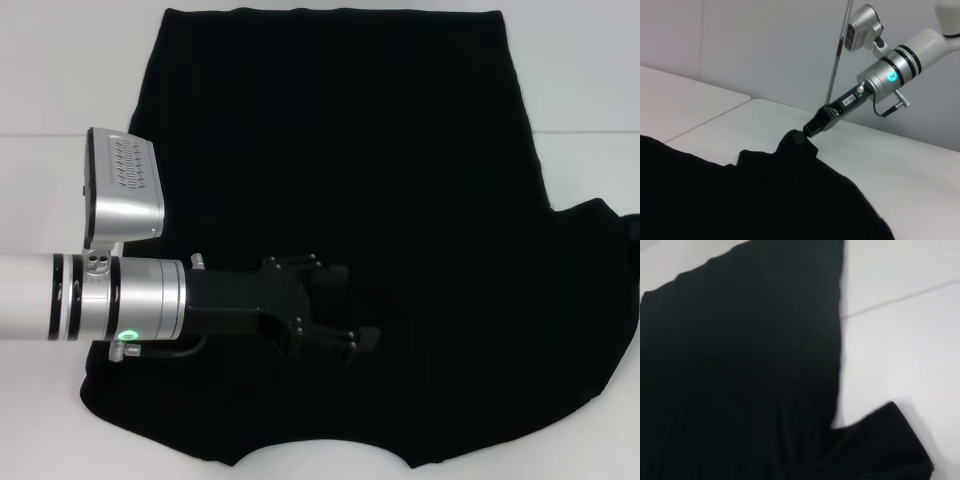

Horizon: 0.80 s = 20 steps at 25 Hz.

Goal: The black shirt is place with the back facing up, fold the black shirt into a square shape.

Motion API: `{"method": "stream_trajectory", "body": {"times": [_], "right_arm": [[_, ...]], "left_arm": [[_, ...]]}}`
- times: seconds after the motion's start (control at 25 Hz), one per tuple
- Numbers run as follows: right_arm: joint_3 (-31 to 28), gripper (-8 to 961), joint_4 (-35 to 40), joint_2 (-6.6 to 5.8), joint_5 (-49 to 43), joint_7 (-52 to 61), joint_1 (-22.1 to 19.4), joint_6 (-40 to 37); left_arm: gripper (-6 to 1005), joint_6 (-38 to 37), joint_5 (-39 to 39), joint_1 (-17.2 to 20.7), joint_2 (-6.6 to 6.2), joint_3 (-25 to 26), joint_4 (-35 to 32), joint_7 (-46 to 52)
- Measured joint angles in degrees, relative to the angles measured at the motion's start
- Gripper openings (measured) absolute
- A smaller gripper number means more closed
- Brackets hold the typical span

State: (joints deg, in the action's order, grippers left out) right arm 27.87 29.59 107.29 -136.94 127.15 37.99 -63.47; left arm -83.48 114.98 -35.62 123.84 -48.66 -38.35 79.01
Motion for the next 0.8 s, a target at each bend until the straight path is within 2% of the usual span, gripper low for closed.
{"method": "stream_trajectory", "body": {"times": [0.2, 0.32, 0.48, 0.68, 0.8], "right_arm": [[0.22, 71, 1.14, 0.13, 0.01, -0.22, 2.32, -1.4], [0.57, 79, 1.35, 0.64, 0.01, -0.93, 4.24, -3.14], [4.15, 89, 1.13, 1.97, -0.1, -0.98, 7.42, -5.52], [11.68, 103, 1.58, 3.66, -0.43, 1.0, 11.06, -8.56], [12.81, 111, 3.78, 4.86, -0.33, 0.7, 12.29, -10.99]], "left_arm": [[947, 0.22, -0.02, -0.28, 0.0, 0.32, 0.81, 0.0], [945, 0.81, -0.02, -0.37, 0.0, 0.32, 1.08, 0.0], [943, 0.96, -0.03, -0.46, 0.0, 0.32, 1.24, -0.01], [940, 1.2, -0.03, -0.47, -0.17, 0.43, 1.26, 0.1], [938, 2.09, -0.03, -0.54, -0.17, 0.48, 1.25, 0.11]]}}
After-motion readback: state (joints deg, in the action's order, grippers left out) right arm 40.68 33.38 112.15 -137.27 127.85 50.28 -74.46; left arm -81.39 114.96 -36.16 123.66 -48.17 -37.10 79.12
